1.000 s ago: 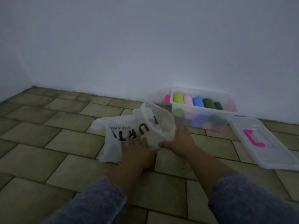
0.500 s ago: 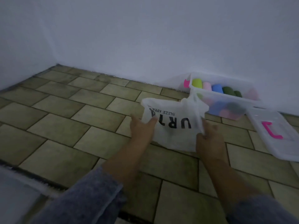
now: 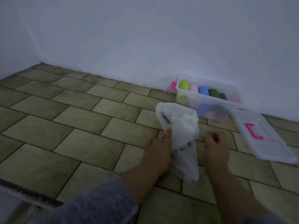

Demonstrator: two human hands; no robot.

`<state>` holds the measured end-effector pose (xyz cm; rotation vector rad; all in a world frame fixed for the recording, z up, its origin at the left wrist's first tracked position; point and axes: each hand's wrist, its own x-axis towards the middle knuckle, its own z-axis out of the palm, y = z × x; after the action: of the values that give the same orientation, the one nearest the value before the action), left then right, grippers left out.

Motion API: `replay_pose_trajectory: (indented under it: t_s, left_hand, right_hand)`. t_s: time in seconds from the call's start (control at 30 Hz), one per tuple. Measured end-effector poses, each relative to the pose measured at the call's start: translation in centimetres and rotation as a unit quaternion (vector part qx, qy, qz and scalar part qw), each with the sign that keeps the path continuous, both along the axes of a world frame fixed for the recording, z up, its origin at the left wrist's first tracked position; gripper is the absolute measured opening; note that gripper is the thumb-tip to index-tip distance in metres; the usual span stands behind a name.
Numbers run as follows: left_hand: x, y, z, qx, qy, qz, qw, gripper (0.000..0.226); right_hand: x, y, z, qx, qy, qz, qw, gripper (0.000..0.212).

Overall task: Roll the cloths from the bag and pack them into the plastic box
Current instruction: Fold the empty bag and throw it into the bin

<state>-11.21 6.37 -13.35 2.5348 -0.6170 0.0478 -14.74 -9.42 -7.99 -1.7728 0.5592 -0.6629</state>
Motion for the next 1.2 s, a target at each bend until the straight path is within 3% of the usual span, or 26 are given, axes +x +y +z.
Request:
replay_pose_trajectory:
  t_s: [0.13, 0.2, 0.23, 0.3, 0.4, 0.43, 0.47, 0.53, 0.63, 0.73, 0.87, 0.93, 1.0, 1.1, 1.2]
  left_hand:
    - [0.3, -0.8, 0.0, 0.06, -0.005, -0.103, 0.993, 0.089]
    - [1.0, -1.0, 0.0, 0.063, -0.028, -0.116, 0.991, 0.083]
    - [1.3, -1.0, 0.1, 0.051, -0.034, -0.117, 0.991, 0.08]
    - [1.9, -0.8, 0.1, -0.021, -0.037, -0.098, 0.994, 0.073]
    - [2.8, -0.5, 0.5, -0.204, -0.019, -0.004, 0.979, 0.058]
    - [3.0, -0.4, 0.8, -0.216, -0.015, 0.018, 0.976, 0.06]
    - [3.4, -0.2, 1.0, -0.197, -0.001, 0.017, 0.98, 0.066]
    - [4.2, 0.5, 1.6, -0.145, 0.085, -0.048, 0.985, 0.07]
    - [5.7, 1.7, 2.9, -0.179, 0.21, -0.111, 0.955, 0.077]
    - [6.5, 1.7, 4.0, -0.216, 0.278, -0.027, 0.936, 0.071]
    - [4.9, -0.5, 3.6, -0.099, 0.175, 0.075, 0.977, 0.077]
    - [3.1, -2.2, 2.6, 0.034, 0.124, 0.022, 0.992, 0.086]
    - [0.9, -4.6, 1.7, 0.147, 0.072, -0.077, 0.983, 0.096]
    - [-1.7, -8.3, 1.1, 0.188, 0.041, -0.173, 0.966, 0.104]
    - [-3.0, -10.1, 0.0, 0.218, 0.015, -0.194, 0.956, 0.105]
  right_hand:
    - [6.4, -3.3, 3.1, 0.158, 0.092, 0.166, 0.969, 0.042]
    - [8.3, -4.2, 3.9, 0.168, 0.156, 0.251, 0.94, 0.053]
    - [8.5, -4.3, 4.4, 0.133, 0.179, 0.299, 0.928, 0.057]
    - [7.9, -3.9, 5.2, -0.025, 0.209, 0.391, 0.896, 0.046]
    - [4.9, -2.6, 5.2, -0.216, 0.196, 0.427, 0.856, 0.035]
    - [3.2, -2.3, 4.1, -0.259, 0.173, 0.436, 0.845, 0.036]
    - [1.4, -2.0, 2.8, -0.307, 0.157, 0.443, 0.828, 0.041]
    - [-1.7, -1.1, 0.1, -0.414, 0.188, 0.424, 0.783, 0.071]
    - [-3.2, 0.3, -2.5, -0.486, 0.256, 0.372, 0.748, 0.099]
    - [-2.8, 0.7, -2.6, -0.469, 0.25, 0.346, 0.773, 0.086]
    - [-4.0, -1.7, -2.1, -0.442, 0.238, 0.246, 0.829, 0.065]
    - [-5.4, -4.2, -2.0, -0.425, 0.25, 0.172, 0.853, 0.061]
    - [-7.2, -6.7, -2.0, -0.409, 0.277, 0.091, 0.865, 0.062]
    - [-10.0, -9.1, -2.9, -0.378, 0.35, 0.006, 0.857, 0.077]
    - [-11.9, -9.6, -4.1, -0.371, 0.342, -0.012, 0.863, 0.08]
